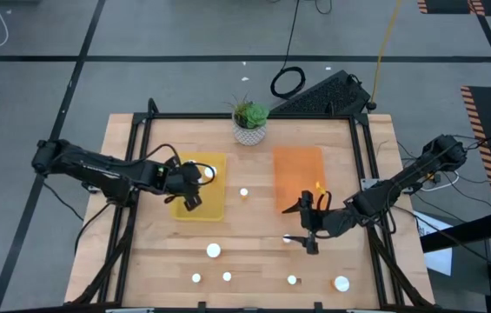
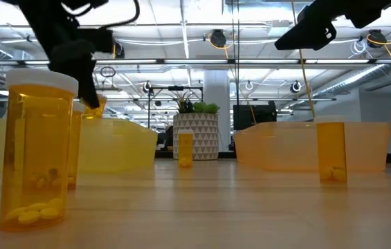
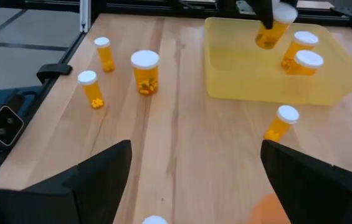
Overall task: Pick and place medicine bottles into bin by pill shape (circle, oval)
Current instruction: Put the large medicine bottle into the yellow bin
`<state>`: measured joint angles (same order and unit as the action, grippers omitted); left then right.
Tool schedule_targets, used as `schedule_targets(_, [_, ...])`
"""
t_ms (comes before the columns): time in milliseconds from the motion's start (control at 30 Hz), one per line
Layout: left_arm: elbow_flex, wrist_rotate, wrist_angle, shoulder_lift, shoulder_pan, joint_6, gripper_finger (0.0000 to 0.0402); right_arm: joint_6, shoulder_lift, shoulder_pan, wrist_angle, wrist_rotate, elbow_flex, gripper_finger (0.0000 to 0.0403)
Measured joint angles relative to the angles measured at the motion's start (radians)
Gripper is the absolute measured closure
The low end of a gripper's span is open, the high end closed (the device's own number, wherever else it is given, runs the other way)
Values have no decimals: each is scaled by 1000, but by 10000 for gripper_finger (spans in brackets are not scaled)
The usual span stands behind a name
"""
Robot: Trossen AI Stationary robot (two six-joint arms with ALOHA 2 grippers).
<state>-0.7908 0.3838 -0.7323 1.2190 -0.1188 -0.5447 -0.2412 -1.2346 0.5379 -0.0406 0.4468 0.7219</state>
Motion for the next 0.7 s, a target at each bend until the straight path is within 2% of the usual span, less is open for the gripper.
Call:
schedule_targets(200, [65, -28, 61, 7, 3, -15, 183, 38, 0, -14, -1, -1, 0, 51])
schedule_targets(700, [177, -18, 128, 6, 3, -89, 183, 119, 0, -49, -61, -5, 0, 51])
